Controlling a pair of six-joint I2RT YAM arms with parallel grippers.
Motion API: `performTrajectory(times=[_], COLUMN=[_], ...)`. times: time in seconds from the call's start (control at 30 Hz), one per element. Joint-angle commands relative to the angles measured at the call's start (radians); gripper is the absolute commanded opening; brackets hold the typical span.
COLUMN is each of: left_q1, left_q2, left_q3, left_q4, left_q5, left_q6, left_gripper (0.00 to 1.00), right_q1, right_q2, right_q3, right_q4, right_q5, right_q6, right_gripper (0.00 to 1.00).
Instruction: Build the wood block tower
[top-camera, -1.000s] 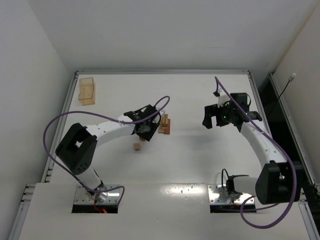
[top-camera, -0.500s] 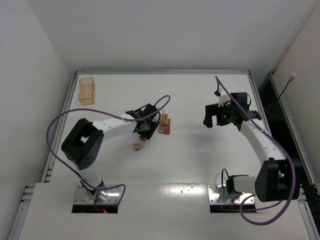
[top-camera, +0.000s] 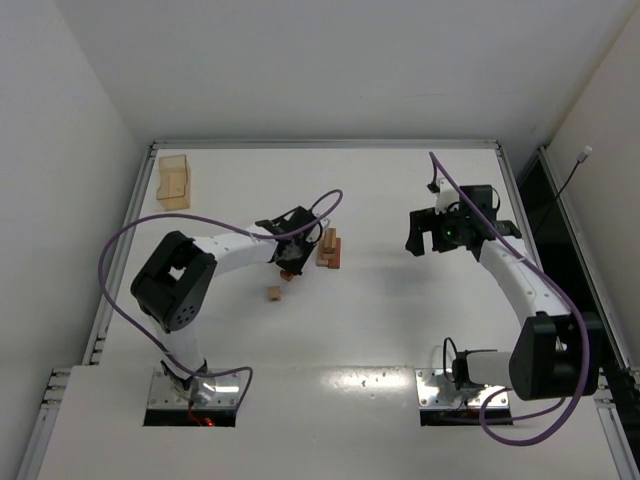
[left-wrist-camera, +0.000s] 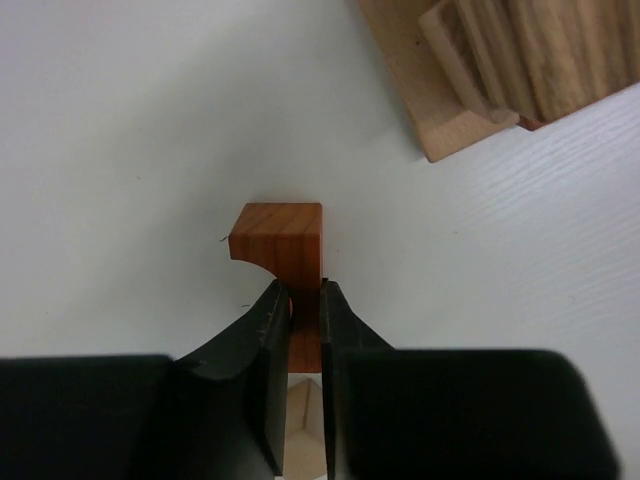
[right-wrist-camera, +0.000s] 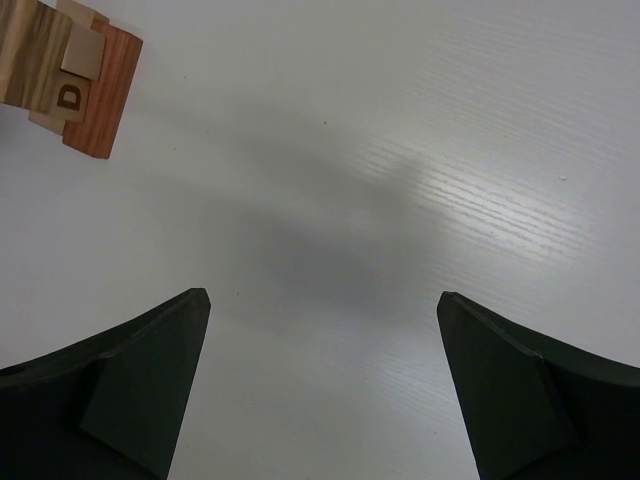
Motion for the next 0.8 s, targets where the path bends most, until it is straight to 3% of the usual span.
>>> performTrajectory(times=[0.0,0.1,0.27,0.47,0.57,0.6,0.7,0.77], left_q1=[0.023,0.045,0.119,0.177,0.241,0.264,0.347,0.356], left_q2=[0.004,-0.005,-0.227,-0.255,-0.243,-0.255,-0.286,-0.286], left_q3=[0.027,-0.002,-0.062,0.154,0.194,0.194,0.117,0.117], left_q4=[0.015,-0.006,0.027,-0.132,-0.126,-0.096,0.056,0.116], left_q5=[-0.061,-0.112,-0.132,-0.116,-0.006,0.146,0.375,0.417], left_q6=[-0.063,-0.168,-0.304,-0.483,-0.516,-0.516,-0.599,-0.624], left_gripper=[0.00,0.00,0.00,0.00,0.00,0.00,0.00,0.00], right_q1=[-0.005,-0.005,0.007,0.073,0.119,0.145,0.211,0.249], right_q2=[0.001,-0.009,-0.095,-0.095,-0.095,-0.095,-0.106,-0.076], right_q3=[0.042,0.031,0.004,0.079,0.134,0.145,0.177,0.241], right_q4=[0.025,0.034,0.052,0.031,0.041,0.051,0.113,0.114], right_q5=[-0.001,-0.001,-0.047,-0.039,-0.030,-0.030,0.002,0.016], right_q6=[0.033,0.093,0.174,0.212,0.241,0.263,0.272,0.272], right_gripper=[0.94,0.92,0.90,0.85,0.82,0.80,0.78,0.78])
